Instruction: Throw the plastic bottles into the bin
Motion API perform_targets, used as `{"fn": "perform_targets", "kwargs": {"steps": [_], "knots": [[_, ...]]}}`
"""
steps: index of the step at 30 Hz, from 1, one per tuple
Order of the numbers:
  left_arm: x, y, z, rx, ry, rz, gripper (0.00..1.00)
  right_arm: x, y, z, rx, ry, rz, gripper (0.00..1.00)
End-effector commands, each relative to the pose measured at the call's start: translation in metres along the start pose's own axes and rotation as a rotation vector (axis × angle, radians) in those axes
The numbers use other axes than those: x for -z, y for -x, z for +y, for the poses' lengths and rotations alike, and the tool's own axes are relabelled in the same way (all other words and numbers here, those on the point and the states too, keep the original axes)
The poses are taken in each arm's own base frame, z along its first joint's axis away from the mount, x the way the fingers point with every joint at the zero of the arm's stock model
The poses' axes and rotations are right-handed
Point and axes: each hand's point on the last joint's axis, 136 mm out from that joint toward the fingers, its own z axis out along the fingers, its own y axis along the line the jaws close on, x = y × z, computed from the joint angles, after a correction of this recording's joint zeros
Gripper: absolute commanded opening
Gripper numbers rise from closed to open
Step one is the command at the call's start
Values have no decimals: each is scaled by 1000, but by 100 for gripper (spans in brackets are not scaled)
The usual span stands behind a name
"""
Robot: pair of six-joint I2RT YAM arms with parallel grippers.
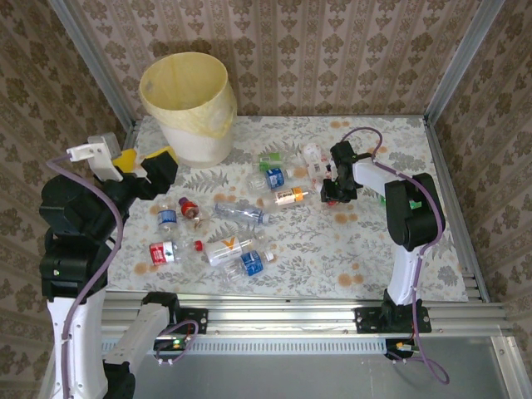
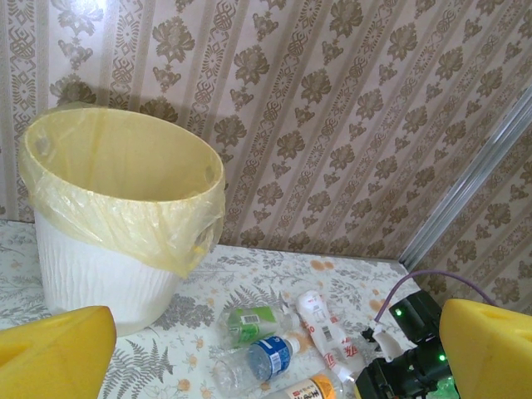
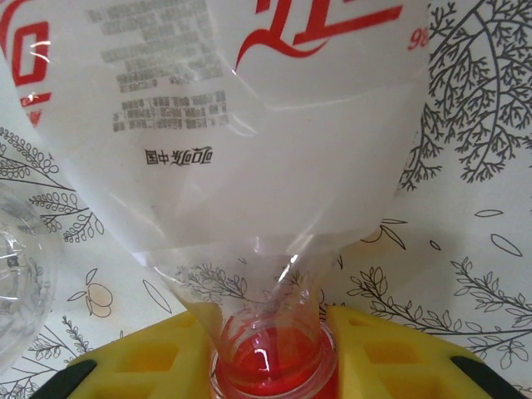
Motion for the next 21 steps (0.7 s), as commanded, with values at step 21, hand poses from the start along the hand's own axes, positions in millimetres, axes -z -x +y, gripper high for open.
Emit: {"fn": "perform_targets", "kwargs": {"steps": [21], "knots": [[-50,-10,-12,103,-137,13,100,89,1,12,10,48,-233,25]]}}
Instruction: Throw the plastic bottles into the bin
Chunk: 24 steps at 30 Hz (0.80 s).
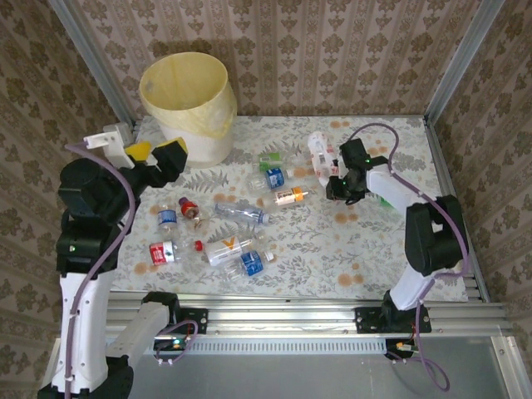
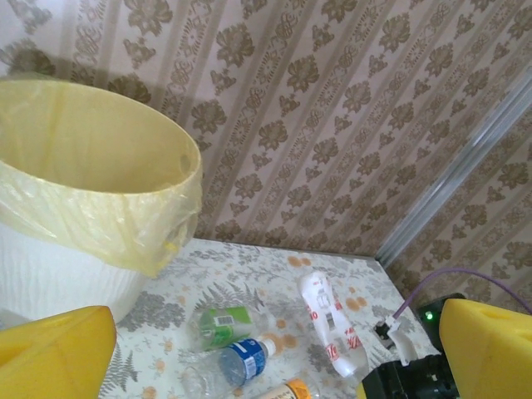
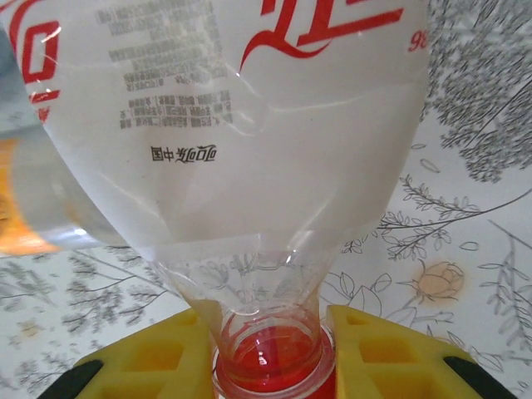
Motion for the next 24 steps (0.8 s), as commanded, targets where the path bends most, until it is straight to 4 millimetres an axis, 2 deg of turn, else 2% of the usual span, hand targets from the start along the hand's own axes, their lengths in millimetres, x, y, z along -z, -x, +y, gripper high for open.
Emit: {"fn": "perform_targets", "kwargs": {"steps": [1,5,10,12,13,16,19,24], "knots": [[-15,0,-15,26,-84,-12,100,25,11,8,5,20,-94,24],[-40,-17,-29,14,-130,33,100,48,17,28,60,67,-171,24],[-81,-46,-47,44,-196,110,100,79,17,64,186,115,-275,24],[-96,-62,-66,71,-270,146,100,84,14,79,228,134,-297,25],[-102,-68,-72,81,-290,160,99,100,14,87,244,154,-342,25],[-120,-88,-82,99,-318,205,98,118,12,103,273,195,-391,25],[-135,-101,-89,134,-347,230,96,132,8,116,286,259,-424,25],[-155,-119,-103,167,-403,269,93,141,-3,136,321,357,-423,25]]}}
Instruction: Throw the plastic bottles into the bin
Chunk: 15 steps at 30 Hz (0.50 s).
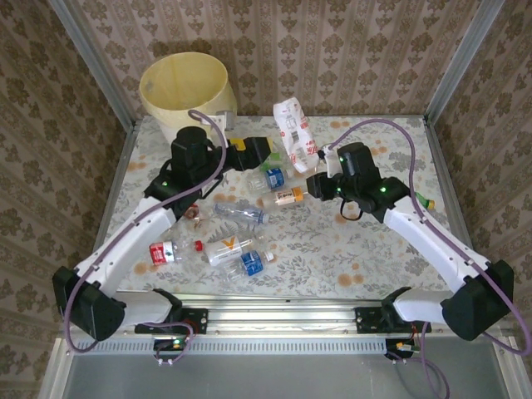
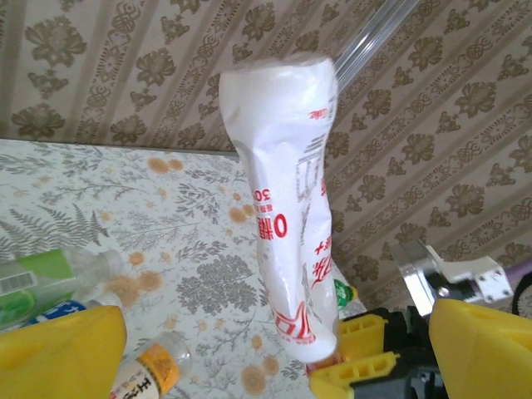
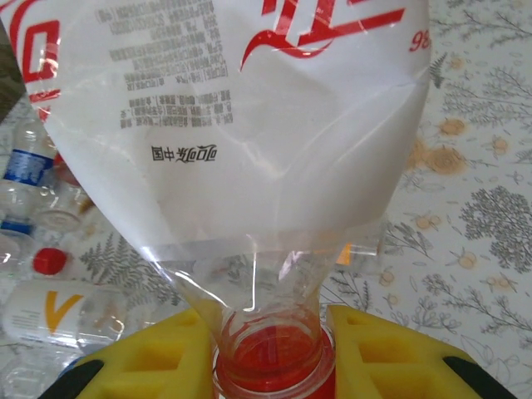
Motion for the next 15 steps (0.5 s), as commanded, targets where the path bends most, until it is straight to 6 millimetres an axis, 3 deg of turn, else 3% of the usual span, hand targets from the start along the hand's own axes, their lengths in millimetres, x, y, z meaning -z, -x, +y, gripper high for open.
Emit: {"fn": "perform_targets", "kwargs": {"steps": [1,9,15], "knots": [[-11,7,-24,11,-112,-30,92,2,-1,20,15,81,-15,25],[-35,-8,-20,33,-127,18,86,4,-9,43,57,156,-7,25],[-41,-14,-13,25,-103,39,80,11,-14,54,76,206,-10,25]]}}
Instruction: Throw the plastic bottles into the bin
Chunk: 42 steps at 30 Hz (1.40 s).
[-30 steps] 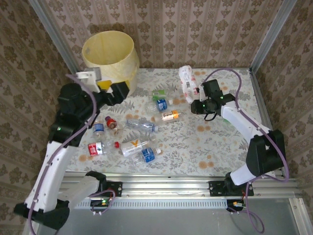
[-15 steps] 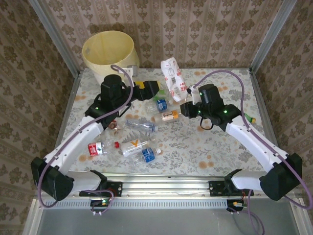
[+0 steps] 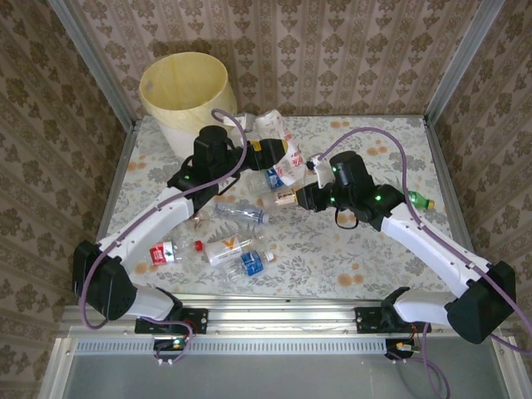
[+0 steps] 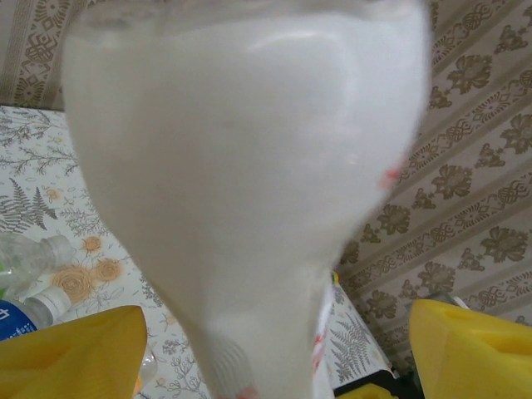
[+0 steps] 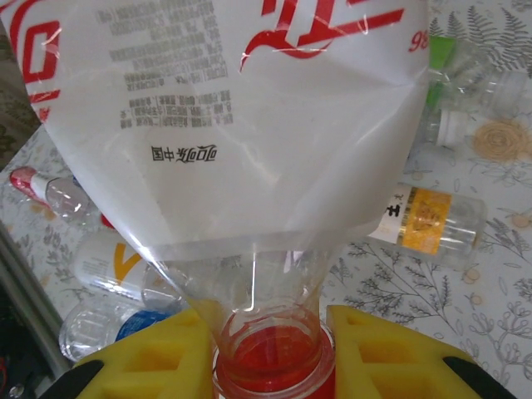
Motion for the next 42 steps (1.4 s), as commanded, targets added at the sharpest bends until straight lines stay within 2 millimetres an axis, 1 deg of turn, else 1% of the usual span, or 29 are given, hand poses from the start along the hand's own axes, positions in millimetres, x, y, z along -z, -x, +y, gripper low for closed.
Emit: {"fn": "perform_targets", "kwargs": {"steps": [1,4,9,13,18,23,25,31,35,37,38,39,42], "knots": [[1,12,-13,-23,-39,-26,79,10,6,15,30,61,-41,26],[2,14,-9,-21,-28,-33,74,10,2,16,32,70,-34,26],[3,17,-12,-24,-48,-42,65,6,-5,17,27,83,-9,26],[0,17,-17,-17,-84,-43,56,-3,-9,14,17,82,17,26],[3,18,-13,-25,-70,-45,49,-7,-13,16,17,92,34,26],[6,18,-10,-29,-62,-43,37,-7,-14,17,25,96,38,27],[6,18,-8,-27,-61,-43,30,-6,-14,17,26,100,41,28],[7,18,-7,-32,-63,-38,17,-6,-16,18,23,101,50,32],[11,19,-9,-47,-63,-44,16,-5,-16,18,24,104,50,40],[15,21,-11,-61,-64,-54,15,-4,-15,20,23,110,47,49],[16,21,-12,-66,-65,-56,15,-3,-15,20,23,113,45,53],[18,21,-13,-70,-63,-57,15,-2,-15,22,26,119,44,54],[24,25,-20,-95,-77,-69,14,1,-13,23,28,123,27,67]]}}
